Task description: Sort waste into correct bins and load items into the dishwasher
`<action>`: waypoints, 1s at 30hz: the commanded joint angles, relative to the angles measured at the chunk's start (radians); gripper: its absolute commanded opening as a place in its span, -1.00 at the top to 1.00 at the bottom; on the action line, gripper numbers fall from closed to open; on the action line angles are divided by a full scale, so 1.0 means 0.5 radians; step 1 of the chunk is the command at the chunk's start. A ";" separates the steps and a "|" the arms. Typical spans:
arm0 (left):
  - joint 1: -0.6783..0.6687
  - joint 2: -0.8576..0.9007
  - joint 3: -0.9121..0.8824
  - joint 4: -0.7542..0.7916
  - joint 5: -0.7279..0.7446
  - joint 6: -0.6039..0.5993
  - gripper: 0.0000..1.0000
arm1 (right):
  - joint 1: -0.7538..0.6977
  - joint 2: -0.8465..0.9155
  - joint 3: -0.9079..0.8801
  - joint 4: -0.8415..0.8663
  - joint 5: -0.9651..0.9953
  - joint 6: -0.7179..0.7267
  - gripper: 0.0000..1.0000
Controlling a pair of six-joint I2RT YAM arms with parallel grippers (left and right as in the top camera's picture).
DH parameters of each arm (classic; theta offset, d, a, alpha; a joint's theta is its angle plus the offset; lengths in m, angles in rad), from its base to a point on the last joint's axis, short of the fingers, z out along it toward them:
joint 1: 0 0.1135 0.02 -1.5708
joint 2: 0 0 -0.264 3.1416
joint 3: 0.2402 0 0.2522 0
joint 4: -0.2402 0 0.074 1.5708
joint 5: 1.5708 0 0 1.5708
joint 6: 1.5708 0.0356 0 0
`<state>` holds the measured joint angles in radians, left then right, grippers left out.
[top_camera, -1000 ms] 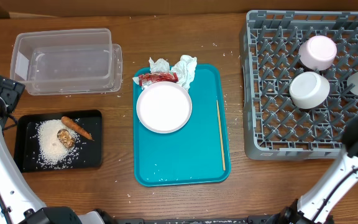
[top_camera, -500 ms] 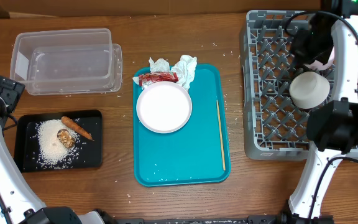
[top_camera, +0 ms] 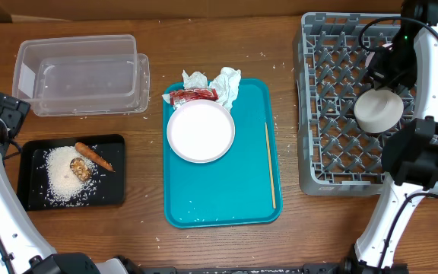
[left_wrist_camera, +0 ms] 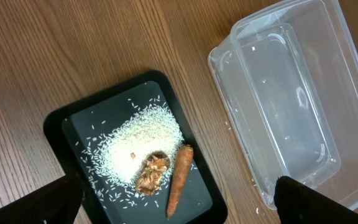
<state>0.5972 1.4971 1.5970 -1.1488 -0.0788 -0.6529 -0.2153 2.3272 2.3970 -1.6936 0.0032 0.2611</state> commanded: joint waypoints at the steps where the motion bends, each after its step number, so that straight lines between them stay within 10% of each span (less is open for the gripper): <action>1: -0.004 0.013 -0.001 0.001 0.003 -0.026 -1.00 | -0.067 -0.056 -0.095 -0.002 0.045 0.008 0.92; 22: -0.004 0.013 -0.001 0.001 0.003 -0.026 -1.00 | -0.186 -0.352 -0.116 -0.002 -0.195 0.014 0.91; 30: -0.004 0.013 -0.001 0.001 0.002 -0.026 -0.99 | 0.204 -0.555 -0.116 0.006 -0.657 -0.228 -0.15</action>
<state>0.5972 1.4971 1.5970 -1.1488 -0.0792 -0.6529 -0.2234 2.1048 2.3199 -1.6939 -0.2138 0.1898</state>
